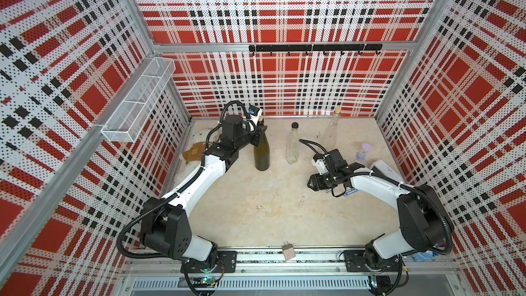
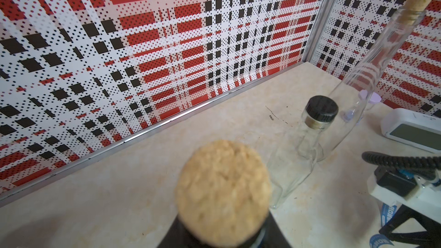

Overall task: Remove the label from the bottle
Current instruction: Place the bottle at the center of the board.

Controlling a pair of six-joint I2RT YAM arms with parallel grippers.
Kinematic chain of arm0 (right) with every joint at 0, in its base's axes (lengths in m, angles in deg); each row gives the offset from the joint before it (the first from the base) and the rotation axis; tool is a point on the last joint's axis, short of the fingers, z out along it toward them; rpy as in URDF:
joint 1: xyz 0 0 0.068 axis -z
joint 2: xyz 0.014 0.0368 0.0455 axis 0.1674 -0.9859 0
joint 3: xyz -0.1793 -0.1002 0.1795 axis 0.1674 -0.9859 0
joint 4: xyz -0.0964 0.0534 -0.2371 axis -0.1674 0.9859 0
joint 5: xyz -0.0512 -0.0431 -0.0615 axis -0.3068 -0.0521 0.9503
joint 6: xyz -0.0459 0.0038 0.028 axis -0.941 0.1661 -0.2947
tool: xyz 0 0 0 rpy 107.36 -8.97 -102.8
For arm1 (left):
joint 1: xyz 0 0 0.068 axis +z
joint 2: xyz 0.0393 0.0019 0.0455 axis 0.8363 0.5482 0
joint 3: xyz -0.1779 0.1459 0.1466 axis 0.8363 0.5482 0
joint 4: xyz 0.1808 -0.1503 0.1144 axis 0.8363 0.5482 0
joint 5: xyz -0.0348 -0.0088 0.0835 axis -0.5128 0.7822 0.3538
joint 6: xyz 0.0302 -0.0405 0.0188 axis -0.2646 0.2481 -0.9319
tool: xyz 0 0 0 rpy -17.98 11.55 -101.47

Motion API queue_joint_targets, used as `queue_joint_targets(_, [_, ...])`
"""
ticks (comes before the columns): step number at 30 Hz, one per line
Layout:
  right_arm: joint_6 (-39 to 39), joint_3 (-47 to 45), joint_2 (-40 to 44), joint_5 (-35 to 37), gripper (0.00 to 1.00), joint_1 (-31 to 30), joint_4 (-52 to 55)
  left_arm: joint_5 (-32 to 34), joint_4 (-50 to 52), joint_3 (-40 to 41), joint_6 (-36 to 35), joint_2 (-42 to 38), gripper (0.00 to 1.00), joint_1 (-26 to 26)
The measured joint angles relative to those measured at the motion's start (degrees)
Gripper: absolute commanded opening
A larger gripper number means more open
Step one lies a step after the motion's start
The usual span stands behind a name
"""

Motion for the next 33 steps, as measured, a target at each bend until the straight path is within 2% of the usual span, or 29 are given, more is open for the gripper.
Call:
queue_joint_targets(2, [0.0,0.0,0.0,-0.04,0.57,0.0,-0.02,0.02,0.0,0.0,0.0,0.0,0.41,0.0])
queue_joint_targets(6, [0.0,-0.02,0.0,-0.22,0.58,0.0,-0.04,0.24,-0.72,-0.02,0.02,0.0,0.66,0.09])
queue_joint_targets(13, [-0.02,-0.02,0.0,-0.59,0.57,0.0,-0.15,0.7,-1.07,-0.98,0.24,-0.17,0.89,0.22])
queue_joint_targets(21, [-0.07,-0.17,0.0,-0.94,0.58,0.0,-0.17,2.58,1.25,-0.94,0.63,-3.56,0.93,0.22])
queue_joint_targets(28, [-0.5,-1.86,0.46,-1.31,0.61,0.0,-0.2,5.53,4.81,1.6,2.86,-13.7,0.95,0.07])
queue_joint_targets(33, [-1.11,-1.88,1.73,-2.29,0.67,0.02,0.55,9.55,9.11,5.03,4.94,-20.39,0.95,-3.06])
